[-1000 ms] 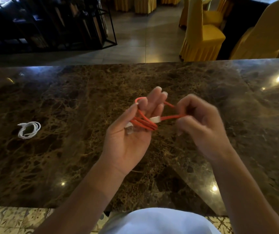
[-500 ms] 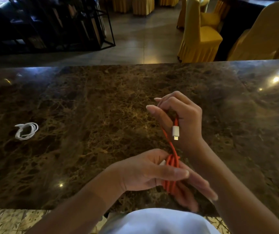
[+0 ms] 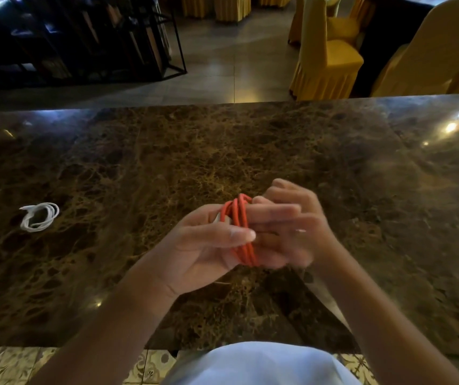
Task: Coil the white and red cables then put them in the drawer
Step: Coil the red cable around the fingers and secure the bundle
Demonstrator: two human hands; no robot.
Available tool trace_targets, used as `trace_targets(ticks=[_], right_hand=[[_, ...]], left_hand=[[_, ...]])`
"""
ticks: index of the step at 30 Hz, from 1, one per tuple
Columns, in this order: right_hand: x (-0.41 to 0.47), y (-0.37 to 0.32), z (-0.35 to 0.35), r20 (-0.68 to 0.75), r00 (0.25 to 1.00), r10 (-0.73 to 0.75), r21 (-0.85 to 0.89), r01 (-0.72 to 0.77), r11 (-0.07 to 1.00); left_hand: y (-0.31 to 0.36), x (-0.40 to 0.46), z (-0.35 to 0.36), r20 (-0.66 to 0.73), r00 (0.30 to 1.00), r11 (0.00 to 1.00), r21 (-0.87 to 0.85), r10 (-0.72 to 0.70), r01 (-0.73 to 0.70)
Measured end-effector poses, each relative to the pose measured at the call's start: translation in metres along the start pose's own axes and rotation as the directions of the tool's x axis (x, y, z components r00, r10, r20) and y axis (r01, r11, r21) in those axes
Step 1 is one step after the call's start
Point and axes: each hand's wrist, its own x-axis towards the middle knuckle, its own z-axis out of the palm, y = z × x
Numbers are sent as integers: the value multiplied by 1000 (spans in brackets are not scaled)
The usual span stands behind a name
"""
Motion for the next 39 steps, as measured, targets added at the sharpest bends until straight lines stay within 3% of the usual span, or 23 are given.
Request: trace_targets(ticks=[1,2,4,7,8,13,16,18,22,25,27,29,31,39], right_hand=[[1,-1,-11,-29,999,44,26,-43,999],[4,-5,-23,-73,997,41,18,-40,999],[15,-26,-38,-122,990,-71,-67,63,996],[24,-62,-29,-9,962,-274,-102,272,957],[24,-72,-23,46,949,-310,-85,313,946],[10,-82,-17,251,923,-290,7,298,954],[-4,-76,-8,480,847,-231,38,242,969],[-12,-71,5,638,753,-163,19,197,980],[-8,-69,5,755,652,-65,6,92,996],[-8,-68,12,853,519,-66,34,71,997],[-8,-68,11,823,567,-37,37,11,999],[3,-65,-9,717,697,0,71,-73,995],[14,-60,-38,587,808,59,74,-126,989],[14,-41,-64,368,910,190,7,-207,978]], left_hand=[[1,-3,-9,89,996,998,70,-16,9],[3,-8,-15,77,996,988,146,-52,40],[4,-14,-25,91,982,939,319,-163,126],[-11,-11,-36,39,965,881,419,-259,219],[-16,-7,-39,-6,972,901,373,-236,221],[-18,9,-61,39,994,995,16,-103,103],[-17,15,-74,-221,970,917,-399,-101,4],[-22,23,-85,-493,870,902,-377,-5,-208],[-26,32,-92,-715,697,817,-367,59,-446],[-9,33,-107,-823,554,732,-298,127,-612],[4,25,-105,-779,608,756,-303,153,-580],[6,8,-99,-659,739,836,-321,140,-445],[2,-8,-95,-556,821,875,-324,130,-359],[-3,-29,-96,-485,862,858,-370,149,-357]])
